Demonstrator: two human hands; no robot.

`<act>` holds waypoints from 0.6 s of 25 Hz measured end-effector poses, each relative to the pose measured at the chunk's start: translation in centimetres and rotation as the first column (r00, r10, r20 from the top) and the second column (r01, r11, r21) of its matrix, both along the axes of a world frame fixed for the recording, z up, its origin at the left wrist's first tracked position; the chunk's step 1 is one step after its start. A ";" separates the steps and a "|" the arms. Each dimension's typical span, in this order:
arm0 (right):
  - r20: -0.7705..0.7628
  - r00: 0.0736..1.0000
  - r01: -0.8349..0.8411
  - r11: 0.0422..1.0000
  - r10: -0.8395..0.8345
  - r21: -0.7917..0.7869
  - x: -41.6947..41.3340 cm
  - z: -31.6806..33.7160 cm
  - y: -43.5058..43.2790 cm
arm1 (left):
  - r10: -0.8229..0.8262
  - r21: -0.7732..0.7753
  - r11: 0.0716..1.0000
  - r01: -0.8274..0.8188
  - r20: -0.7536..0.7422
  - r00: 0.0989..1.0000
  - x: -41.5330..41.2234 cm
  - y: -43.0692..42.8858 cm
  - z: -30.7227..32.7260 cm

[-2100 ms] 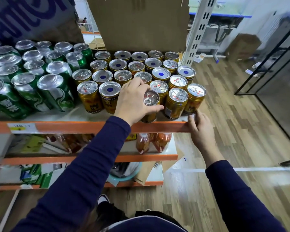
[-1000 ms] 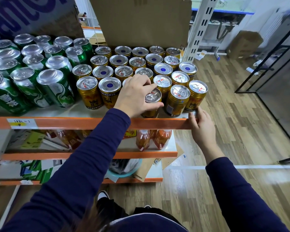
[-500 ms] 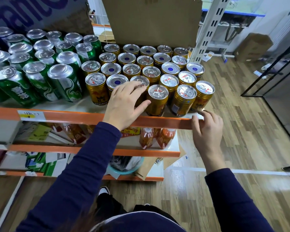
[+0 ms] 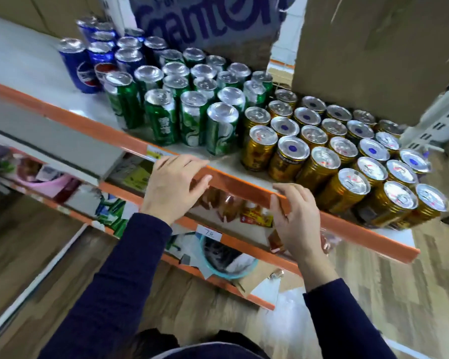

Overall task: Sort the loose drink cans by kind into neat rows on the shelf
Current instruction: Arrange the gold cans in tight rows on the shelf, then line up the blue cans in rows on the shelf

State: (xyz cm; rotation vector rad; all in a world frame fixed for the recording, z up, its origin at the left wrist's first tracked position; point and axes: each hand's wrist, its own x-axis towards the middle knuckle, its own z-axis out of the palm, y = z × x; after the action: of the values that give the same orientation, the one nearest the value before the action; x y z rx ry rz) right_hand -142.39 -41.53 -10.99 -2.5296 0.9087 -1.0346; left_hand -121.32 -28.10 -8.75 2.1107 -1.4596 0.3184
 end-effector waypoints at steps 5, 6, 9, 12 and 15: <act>-0.021 0.983 -0.184 0.983 0.184 0.004 12.5 0.9 6.1 | 0.196 0.077 0.978 -0.192 -0.048 0.979 9.4 9.6 -0.1; -0.019 0.979 -0.202 0.979 0.202 0.013 14.7 0.9 7.5 | 0.221 0.082 0.973 -0.216 -0.052 0.974 11.2 11.3 0.0; 0.013 0.965 -0.262 0.964 0.262 0.052 21.7 1.3 11.7 | 0.259 0.085 0.964 -0.253 -0.070 0.963 17.3 16.3 0.6; 0.057 0.951 -0.306 0.949 0.302 0.073 28.5 2.3 15.3 | 0.276 0.085 0.959 -0.271 -0.050 0.960 23.2 20.1 1.5; 0.070 0.944 -0.326 0.943 0.322 0.063 33.2 3.6 16.8 | 0.260 0.054 0.965 -0.257 -0.048 0.964 27.1 21.6 2.2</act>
State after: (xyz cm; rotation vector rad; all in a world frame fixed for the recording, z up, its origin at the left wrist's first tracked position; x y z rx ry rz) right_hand -109.18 -24.69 -7.42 -2.4618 0.4806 -0.9458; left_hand -94.20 -6.49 -6.59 2.3336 -1.1708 0.3227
